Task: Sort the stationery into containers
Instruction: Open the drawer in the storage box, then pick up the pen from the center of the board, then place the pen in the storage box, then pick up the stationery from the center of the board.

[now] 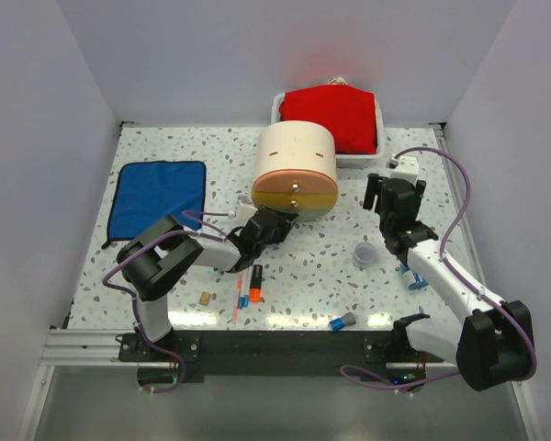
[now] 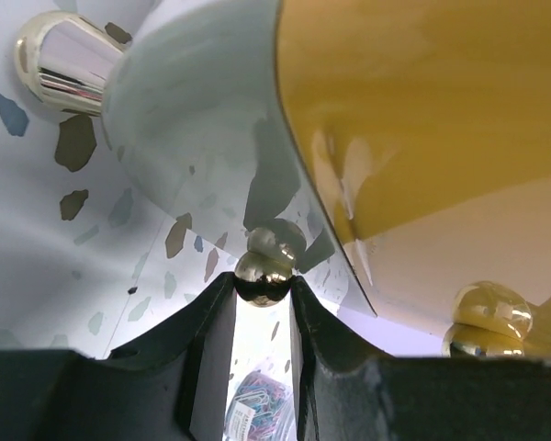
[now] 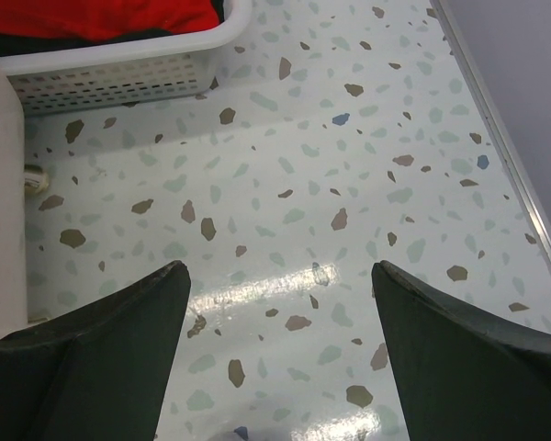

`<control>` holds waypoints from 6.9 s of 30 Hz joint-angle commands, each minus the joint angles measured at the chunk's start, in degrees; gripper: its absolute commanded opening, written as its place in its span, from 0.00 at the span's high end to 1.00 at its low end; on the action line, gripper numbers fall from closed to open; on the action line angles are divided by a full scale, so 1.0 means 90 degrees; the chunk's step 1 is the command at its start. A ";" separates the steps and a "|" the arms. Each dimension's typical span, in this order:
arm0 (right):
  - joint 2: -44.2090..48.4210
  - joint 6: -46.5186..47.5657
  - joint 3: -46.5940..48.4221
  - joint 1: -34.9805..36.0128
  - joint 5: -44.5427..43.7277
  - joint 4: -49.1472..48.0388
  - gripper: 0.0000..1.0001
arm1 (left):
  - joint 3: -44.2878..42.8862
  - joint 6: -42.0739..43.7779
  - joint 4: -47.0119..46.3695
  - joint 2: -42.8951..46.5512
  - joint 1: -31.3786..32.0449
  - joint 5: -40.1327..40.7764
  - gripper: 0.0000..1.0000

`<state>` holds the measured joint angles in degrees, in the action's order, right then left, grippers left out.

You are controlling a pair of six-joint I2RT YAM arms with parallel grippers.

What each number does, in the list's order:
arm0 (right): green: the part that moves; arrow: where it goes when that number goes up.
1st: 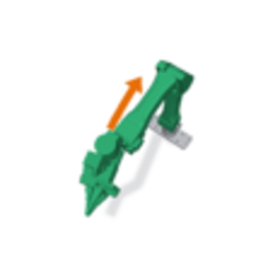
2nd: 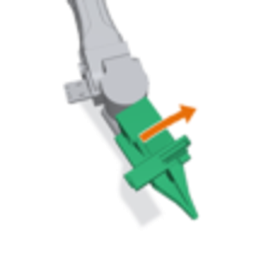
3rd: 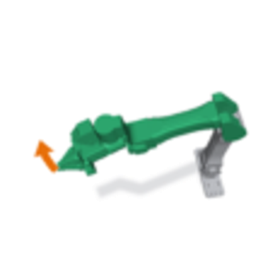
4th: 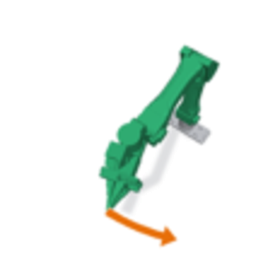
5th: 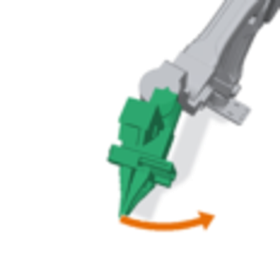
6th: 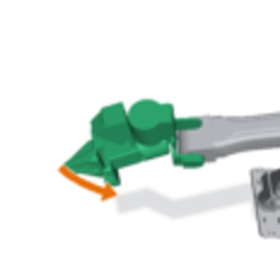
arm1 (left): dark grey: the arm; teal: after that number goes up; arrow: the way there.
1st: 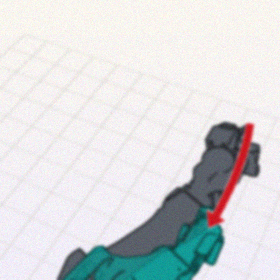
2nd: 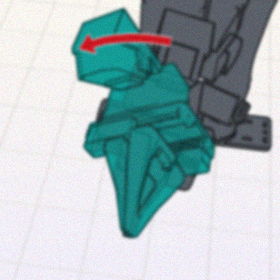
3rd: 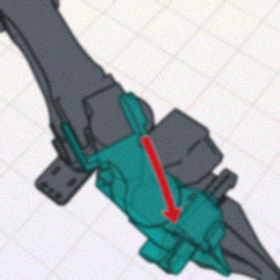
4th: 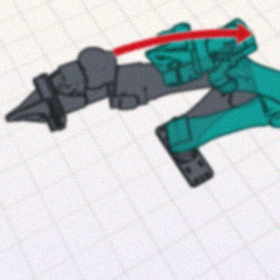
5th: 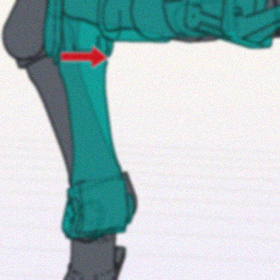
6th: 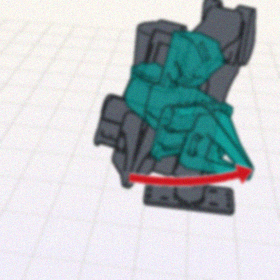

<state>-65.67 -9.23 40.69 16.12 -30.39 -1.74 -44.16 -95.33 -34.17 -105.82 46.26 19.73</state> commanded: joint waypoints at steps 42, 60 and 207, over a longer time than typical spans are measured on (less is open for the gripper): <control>0.0832 0.0342 -0.0050 -0.0014 0.0935 0.0260 0.11 | 0.1987 0.1948 0.2115 0.3387 0.0768 0.0043 0.00; 0.1828 0.1922 0.0624 0.0064 0.4096 0.2428 0.07 | 0.1001 1.0048 0.3776 0.6961 0.0125 -0.2025 0.00; 0.1564 0.2999 0.1993 0.0924 0.3367 0.3523 0.02 | -0.1470 0.8845 0.8954 0.3595 -0.3830 -0.2874 0.41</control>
<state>-51.37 18.44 56.53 24.69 0.56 29.26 -61.30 -1.30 41.25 -69.47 21.85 -7.01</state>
